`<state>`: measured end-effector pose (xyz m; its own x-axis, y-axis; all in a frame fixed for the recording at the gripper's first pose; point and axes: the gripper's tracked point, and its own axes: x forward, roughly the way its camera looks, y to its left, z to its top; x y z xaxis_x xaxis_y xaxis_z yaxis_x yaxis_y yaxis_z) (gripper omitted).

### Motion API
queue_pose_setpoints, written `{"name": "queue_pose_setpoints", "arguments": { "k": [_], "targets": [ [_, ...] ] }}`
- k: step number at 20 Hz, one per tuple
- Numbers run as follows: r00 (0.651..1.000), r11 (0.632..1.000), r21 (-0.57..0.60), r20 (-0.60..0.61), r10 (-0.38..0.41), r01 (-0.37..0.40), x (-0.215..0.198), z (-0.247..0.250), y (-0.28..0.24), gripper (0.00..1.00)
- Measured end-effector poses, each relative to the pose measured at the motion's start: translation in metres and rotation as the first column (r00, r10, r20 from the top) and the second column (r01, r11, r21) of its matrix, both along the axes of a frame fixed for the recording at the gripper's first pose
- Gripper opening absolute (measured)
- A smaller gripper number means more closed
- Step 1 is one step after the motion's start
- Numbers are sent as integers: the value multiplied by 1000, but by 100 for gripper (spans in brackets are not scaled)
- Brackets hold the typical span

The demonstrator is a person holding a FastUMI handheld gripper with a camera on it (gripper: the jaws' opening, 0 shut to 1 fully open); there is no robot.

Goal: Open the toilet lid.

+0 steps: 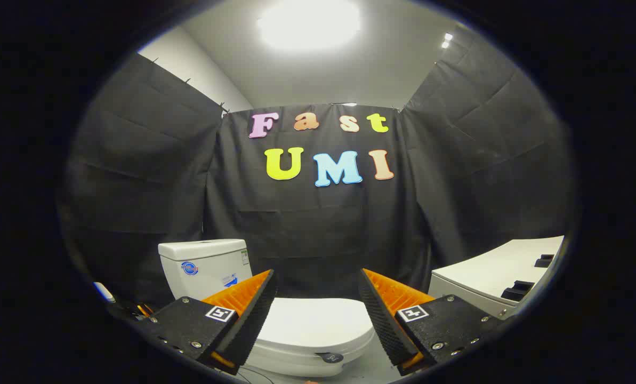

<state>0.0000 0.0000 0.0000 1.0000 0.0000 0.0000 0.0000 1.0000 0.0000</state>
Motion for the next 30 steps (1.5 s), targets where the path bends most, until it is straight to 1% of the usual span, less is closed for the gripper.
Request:
{"name": "queue_pose_setpoints", "arguments": {
  "k": [15,21,25,30],
  "targets": [
    [1000,1000,11,26,-11,11,-1,6,-4,95],
    [999,999,5,8,-32,32,1,-4,-8,95],
    [998,995,84,-8,-55,55,3,-19,-13,95],
    [991,972,204,-91,-98,115,5,-60,-26,95]
  ]
}}
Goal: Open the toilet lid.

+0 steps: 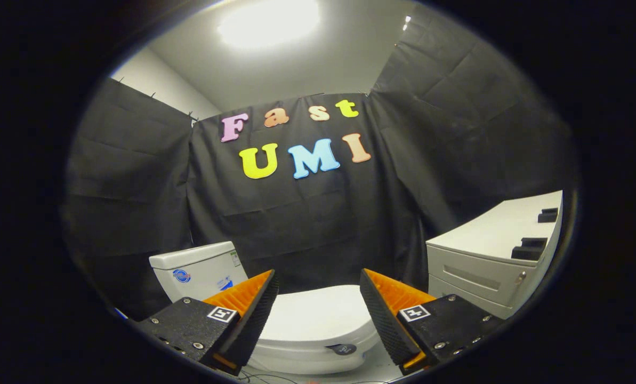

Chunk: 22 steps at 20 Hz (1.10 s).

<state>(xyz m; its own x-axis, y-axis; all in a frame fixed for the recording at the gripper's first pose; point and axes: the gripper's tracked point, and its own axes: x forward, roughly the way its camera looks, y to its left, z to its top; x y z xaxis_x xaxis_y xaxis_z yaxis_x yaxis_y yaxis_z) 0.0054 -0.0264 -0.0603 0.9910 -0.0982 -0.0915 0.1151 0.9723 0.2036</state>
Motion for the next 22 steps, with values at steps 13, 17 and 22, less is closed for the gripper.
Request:
{"name": "queue_pose_setpoints", "arguments": {
  "k": [13,17,22],
  "targets": [
    [985,937,329,-161,-68,118,10,-98,-8,96],
    [963,923,348,-257,-77,167,5,-139,-11,96],
    [948,849,481,-311,-67,218,5,-171,-13,96]
  ]
}}
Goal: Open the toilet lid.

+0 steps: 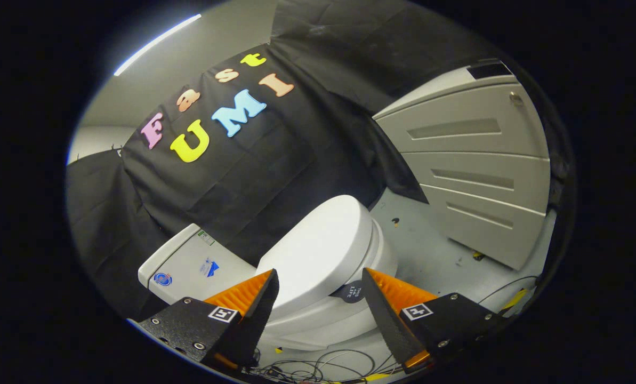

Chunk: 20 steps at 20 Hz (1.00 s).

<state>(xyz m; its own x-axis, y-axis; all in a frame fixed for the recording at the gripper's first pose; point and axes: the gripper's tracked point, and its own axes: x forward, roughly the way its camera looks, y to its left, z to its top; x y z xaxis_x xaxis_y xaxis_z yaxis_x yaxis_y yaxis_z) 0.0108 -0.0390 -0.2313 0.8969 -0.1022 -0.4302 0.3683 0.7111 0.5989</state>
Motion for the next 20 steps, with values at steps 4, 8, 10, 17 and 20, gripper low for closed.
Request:
{"name": "queue_pose_setpoints", "arguments": {
  "k": [4,8,10,17,20],
  "targets": [
    [996,989,126,-48,-71,77,-2,-32,-5,95],
    [991,970,216,-92,-93,111,3,-59,1,95],
    [988,961,246,-123,-97,125,6,-73,3,94],
    [983,928,340,-152,-105,152,24,-101,-3,75],
    [981,917,364,-163,-109,162,28,-110,-6,63]
  ]
}}
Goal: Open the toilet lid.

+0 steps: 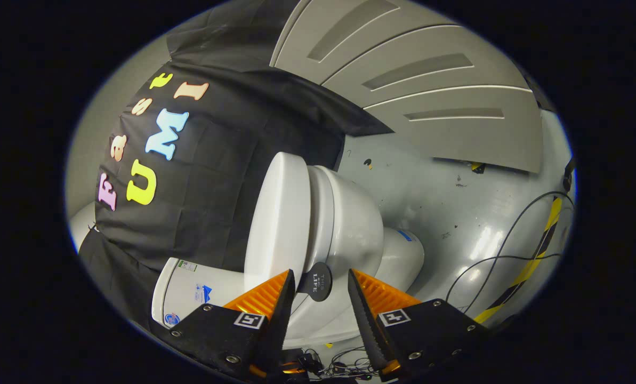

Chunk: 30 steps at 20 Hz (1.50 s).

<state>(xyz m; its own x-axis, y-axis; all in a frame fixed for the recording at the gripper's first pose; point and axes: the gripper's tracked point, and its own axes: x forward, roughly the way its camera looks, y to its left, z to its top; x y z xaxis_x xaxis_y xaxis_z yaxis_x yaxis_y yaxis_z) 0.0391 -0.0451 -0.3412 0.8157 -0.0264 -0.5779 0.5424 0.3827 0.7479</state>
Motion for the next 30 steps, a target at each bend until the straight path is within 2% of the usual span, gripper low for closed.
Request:
{"name": "queue_pose_setpoints", "arguments": {
  "k": [2,5,6,7,10,13,16,22,27,30],
  "targets": [
    [1000,1000,11,0,12,-12,3,-4,0,56],
    [998,999,15,-29,47,-47,8,-9,4,33],
    [999,999,8,-29,37,-37,10,-7,0,23],
    [999,999,16,-34,31,-30,11,-6,-4,17],
    [1000,999,50,-16,-4,4,7,-1,-3,12],
    [1000,997,77,3,-25,24,9,3,1,2],
    [999,996,87,-21,-32,34,8,2,1,0],
    [998,998,55,-47,30,-27,10,8,2,0],
    [997,998,60,-76,26,-22,9,11,4,0],
    [994,999,30,-98,46,-43,11,21,5,0]
  ]
}}
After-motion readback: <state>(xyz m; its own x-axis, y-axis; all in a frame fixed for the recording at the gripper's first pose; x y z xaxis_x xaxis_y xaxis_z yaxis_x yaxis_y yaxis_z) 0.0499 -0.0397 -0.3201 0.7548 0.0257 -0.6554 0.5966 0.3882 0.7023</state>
